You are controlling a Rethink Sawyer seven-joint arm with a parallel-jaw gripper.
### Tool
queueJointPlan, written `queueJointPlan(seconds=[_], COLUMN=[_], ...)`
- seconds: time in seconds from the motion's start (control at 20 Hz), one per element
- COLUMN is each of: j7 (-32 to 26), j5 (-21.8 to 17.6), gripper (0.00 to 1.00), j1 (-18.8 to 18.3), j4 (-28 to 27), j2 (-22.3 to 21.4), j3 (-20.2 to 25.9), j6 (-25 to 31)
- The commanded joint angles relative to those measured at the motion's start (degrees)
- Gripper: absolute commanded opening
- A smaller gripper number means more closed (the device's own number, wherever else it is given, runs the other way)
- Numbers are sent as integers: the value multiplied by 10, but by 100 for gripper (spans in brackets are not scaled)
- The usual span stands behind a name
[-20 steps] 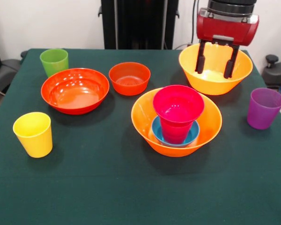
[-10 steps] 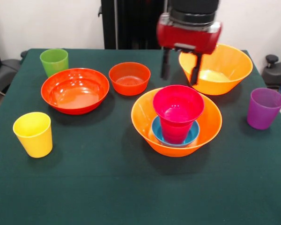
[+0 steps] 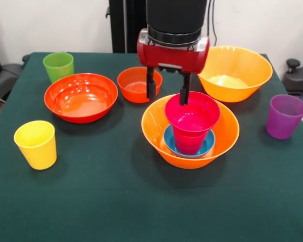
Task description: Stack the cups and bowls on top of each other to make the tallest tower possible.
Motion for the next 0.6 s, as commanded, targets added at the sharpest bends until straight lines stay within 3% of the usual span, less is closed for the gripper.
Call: queueJointPlan(seconds=[0.05, 0.35, 0.6], j7=[-193, -252, -280], j5=[-37, -49, -56], gripper=[100, 100, 100], j1=[-2, -22, -48], j4=[-39, -41, -14], j2=[36, 42, 40], j3=[84, 103, 123], j6=[105, 142, 117])
